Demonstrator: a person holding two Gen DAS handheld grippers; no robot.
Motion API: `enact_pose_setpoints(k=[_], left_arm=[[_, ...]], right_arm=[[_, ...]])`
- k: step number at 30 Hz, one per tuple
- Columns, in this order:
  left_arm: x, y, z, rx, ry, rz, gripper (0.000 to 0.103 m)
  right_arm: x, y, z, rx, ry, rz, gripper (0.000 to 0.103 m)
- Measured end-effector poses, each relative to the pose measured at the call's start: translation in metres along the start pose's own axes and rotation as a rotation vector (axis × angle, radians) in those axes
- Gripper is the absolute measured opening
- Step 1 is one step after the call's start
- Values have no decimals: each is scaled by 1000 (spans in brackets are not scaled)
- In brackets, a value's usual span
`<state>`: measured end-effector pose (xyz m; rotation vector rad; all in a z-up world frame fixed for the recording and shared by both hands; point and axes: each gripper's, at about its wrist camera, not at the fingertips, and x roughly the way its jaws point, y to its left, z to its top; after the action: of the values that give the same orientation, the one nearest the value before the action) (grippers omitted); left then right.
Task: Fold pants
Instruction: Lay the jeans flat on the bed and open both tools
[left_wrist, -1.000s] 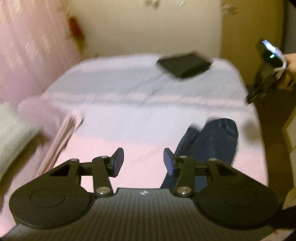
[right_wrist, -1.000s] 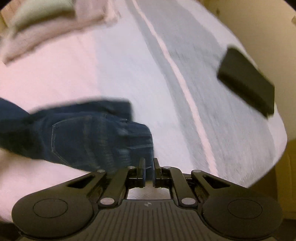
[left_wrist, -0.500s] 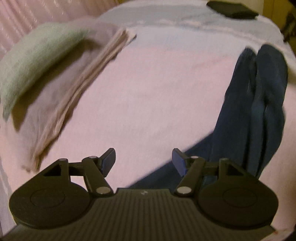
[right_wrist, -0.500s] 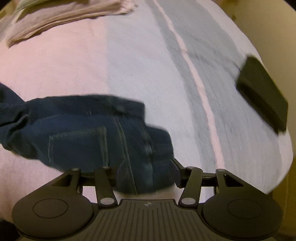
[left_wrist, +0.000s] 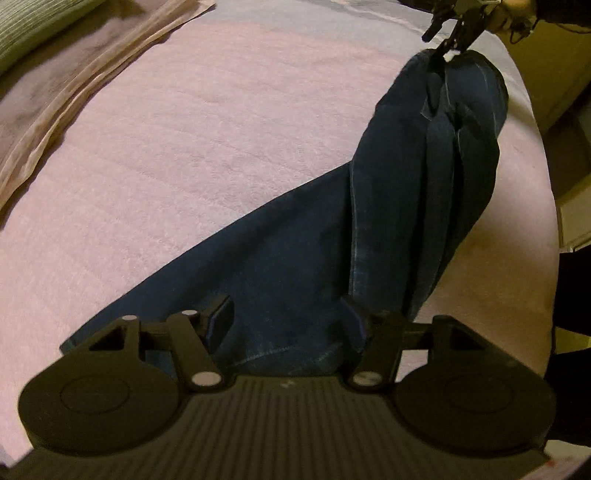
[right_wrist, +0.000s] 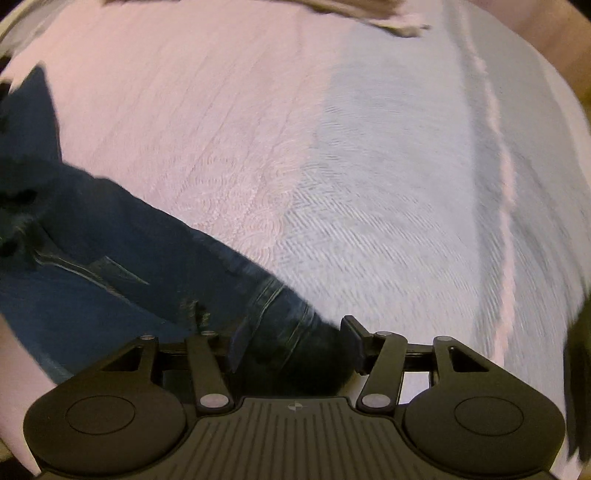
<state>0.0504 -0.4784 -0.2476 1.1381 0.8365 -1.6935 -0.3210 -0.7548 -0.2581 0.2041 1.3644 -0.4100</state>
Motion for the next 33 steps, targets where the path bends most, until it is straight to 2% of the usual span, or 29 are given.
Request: enact_pose_setpoints(k=[4, 10, 13, 16, 17, 18, 19, 20, 21, 23, 27, 33], left_arm=[[-4, -5, 6, -14, 39, 7, 50], [-24, -5, 16, -87, 15, 9, 50], [-8, -14, 16, -22, 71, 20, 51], [13, -22, 16, 43, 115, 12, 51], [22, -23, 16, 60, 141, 34, 47], [29, -24, 16, 73, 160, 49, 42], [33, -23, 16, 78, 163, 63, 33], [35, -22, 16, 68, 160, 72, 17], [35, -20, 17, 57, 158, 87, 12], [29, -20, 22, 65, 147, 109, 8], [-1, -11, 42, 62, 103, 147, 5], [-53, 21, 105, 39, -40, 230, 5]], right_arm=[[27, -16, 6, -84, 28, 86, 52], [44, -32, 8, -151, 80, 223, 52], [48, -29, 2, -186, 116, 250, 51], [46, -24, -2, -188, 113, 218, 34], [45, -25, -3, -172, 109, 211, 25], [42, -26, -5, -157, 101, 208, 23], [39, -26, -7, -147, 91, 199, 22], [35, -26, -9, -138, 80, 188, 18], [30, -25, -12, -127, 67, 175, 13], [14, -23, -15, -101, 35, 154, 9], [-30, -24, -27, -57, -47, 92, 7], [-121, -71, -28, 76, -210, -82, 7]])
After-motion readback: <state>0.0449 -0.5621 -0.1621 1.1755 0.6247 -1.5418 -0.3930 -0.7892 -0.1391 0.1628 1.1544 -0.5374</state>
